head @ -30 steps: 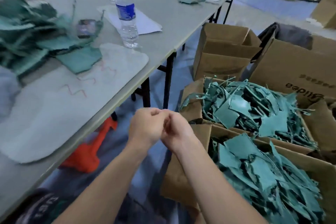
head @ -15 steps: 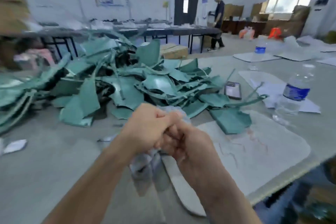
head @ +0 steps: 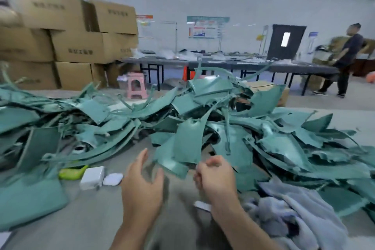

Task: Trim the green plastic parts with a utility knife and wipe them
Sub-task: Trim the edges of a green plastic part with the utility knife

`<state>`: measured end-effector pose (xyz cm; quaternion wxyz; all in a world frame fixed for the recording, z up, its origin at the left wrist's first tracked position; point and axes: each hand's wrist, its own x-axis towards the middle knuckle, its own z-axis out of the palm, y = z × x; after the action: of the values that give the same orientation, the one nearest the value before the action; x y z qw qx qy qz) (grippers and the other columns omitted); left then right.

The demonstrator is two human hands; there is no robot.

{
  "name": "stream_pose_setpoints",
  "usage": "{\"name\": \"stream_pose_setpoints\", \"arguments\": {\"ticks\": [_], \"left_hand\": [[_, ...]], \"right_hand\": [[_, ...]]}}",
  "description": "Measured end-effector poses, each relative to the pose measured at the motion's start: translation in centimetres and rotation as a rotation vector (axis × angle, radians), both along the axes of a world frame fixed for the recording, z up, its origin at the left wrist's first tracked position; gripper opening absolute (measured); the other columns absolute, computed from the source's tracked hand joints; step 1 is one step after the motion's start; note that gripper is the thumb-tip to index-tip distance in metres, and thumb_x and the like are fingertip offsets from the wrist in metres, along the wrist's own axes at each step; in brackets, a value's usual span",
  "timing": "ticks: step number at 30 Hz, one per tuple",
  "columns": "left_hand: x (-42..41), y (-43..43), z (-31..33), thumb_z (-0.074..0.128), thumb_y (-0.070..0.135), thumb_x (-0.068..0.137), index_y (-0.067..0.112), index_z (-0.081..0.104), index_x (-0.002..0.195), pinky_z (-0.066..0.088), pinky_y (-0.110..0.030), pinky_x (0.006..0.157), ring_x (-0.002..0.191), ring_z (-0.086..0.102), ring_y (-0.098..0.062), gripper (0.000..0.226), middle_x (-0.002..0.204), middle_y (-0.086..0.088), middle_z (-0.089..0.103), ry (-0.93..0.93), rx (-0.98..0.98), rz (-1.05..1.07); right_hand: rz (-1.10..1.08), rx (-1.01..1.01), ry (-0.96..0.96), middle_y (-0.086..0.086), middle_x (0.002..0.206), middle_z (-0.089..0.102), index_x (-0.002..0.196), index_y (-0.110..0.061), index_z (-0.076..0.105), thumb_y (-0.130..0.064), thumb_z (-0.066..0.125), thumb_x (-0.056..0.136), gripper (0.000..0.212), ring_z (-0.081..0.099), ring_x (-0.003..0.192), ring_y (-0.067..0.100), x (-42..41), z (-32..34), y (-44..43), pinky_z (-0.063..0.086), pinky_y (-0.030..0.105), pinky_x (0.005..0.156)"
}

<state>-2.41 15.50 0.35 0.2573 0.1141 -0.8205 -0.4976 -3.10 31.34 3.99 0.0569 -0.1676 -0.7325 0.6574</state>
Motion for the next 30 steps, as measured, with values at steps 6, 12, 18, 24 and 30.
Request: {"name": "stream_pose_setpoints", "arguments": {"ticks": [6, 12, 18, 24, 30], "left_hand": [[-2.1, 0.7, -2.8, 0.078, 0.018, 0.079, 0.033, 0.036, 0.153, 0.040, -0.029, 0.105, 0.127, 0.047, -0.010, 0.086, 0.142, 0.013, 0.048, -0.022, -0.238, -0.179], [-2.1, 0.9, -2.7, 0.063, 0.025, 0.096, 0.050, 0.065, 0.120, 0.047, -0.010, 0.089, 0.111, 0.066, 0.000, 0.035, 0.119, 0.025, 0.069, -0.064, -0.110, -0.306], [-1.4, 2.4, -1.6, 0.061, 0.032, 0.101, 0.032, 0.080, 0.102, 0.061, -0.032, 0.071, 0.071, 0.074, -0.008, 0.019, 0.072, 0.009, 0.076, -0.017, 0.284, -0.161], [-1.5, 2.3, -1.3, 0.067, 0.042, 0.092, 0.049, 0.039, 0.146, 0.061, -0.045, 0.073, 0.066, 0.073, -0.013, 0.061, 0.075, 0.007, 0.073, -0.194, 0.187, -0.004], [-1.4, 1.6, -0.8, 0.065, 0.028, 0.087, 0.002, 0.066, 0.125, 0.061, -0.029, 0.062, 0.092, 0.076, -0.028, 0.046, 0.113, -0.019, 0.075, -0.315, 1.193, -0.465]], "right_hand": [[0.077, 0.347, 0.123, -0.017, 0.086, 0.068, 0.103, -0.043, 0.053, -0.069, 0.068, 0.070, 0.045, 0.064, 0.077, -0.001, -2.2, -0.5, 0.4, 0.044, 0.017, 0.058], [0.020, 0.285, 0.190, -0.006, 0.063, 0.070, 0.071, -0.018, 0.068, -0.021, 0.060, 0.091, 0.021, 0.059, 0.053, 0.003, -3.3, -2.7, -2.4, 0.044, 0.016, 0.052], [-0.009, 0.062, 0.243, 0.003, 0.051, 0.063, 0.065, -0.021, 0.067, -0.014, 0.062, 0.089, 0.026, 0.056, 0.046, 0.010, -0.1, -5.3, -3.4, 0.045, 0.021, 0.052], [0.136, -0.325, 0.284, 0.020, 0.048, 0.054, 0.062, -0.011, 0.069, -0.017, 0.064, 0.079, 0.018, 0.037, 0.035, 0.018, 0.6, -4.6, -2.2, 0.029, 0.021, 0.039], [0.228, -0.585, 0.169, 0.014, 0.045, 0.045, 0.063, -0.009, 0.067, -0.004, 0.061, 0.092, 0.031, 0.030, 0.035, 0.016, 0.8, -4.3, -2.2, 0.016, 0.024, 0.040]]}}
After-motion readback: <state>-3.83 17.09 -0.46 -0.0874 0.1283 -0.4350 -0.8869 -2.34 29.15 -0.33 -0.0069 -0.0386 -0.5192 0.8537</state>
